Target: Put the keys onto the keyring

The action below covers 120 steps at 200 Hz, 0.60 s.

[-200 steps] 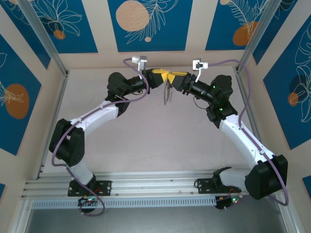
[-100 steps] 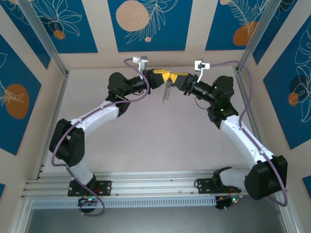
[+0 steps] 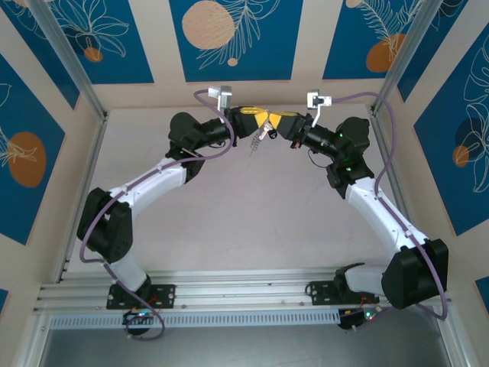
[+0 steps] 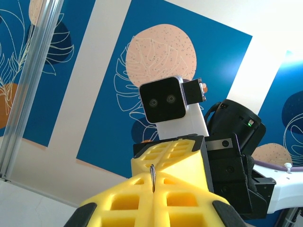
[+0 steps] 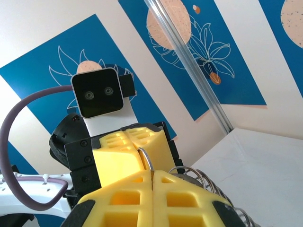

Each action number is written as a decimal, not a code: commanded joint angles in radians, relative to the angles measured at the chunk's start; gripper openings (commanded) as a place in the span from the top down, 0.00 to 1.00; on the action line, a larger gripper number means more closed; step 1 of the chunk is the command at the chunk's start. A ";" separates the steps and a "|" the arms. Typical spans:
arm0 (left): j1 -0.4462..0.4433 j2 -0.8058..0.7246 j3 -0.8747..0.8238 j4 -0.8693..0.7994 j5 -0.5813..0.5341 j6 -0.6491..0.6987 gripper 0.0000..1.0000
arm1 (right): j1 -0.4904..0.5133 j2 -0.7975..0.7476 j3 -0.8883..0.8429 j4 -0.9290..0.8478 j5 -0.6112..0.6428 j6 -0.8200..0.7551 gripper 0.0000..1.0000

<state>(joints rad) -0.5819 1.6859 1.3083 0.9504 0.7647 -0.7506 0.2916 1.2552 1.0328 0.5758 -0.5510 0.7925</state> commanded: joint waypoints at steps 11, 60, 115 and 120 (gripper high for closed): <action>-0.024 -0.020 0.044 -0.001 0.007 0.006 1.00 | 0.025 0.016 0.053 0.001 -0.119 -0.001 0.97; -0.030 -0.015 0.057 -0.025 0.024 0.011 1.00 | 0.026 0.038 0.070 0.022 -0.137 0.010 1.00; -0.029 -0.047 0.055 -0.182 -0.010 0.117 0.89 | 0.010 0.043 0.077 -0.050 -0.085 -0.034 1.00; -0.028 -0.053 0.057 -0.202 -0.011 0.132 0.87 | 0.008 0.043 0.080 -0.064 -0.084 -0.042 1.00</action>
<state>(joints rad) -0.5804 1.6699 1.3346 0.8650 0.7471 -0.7036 0.2810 1.2900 1.0786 0.5667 -0.5877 0.7868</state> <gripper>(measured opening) 0.095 0.044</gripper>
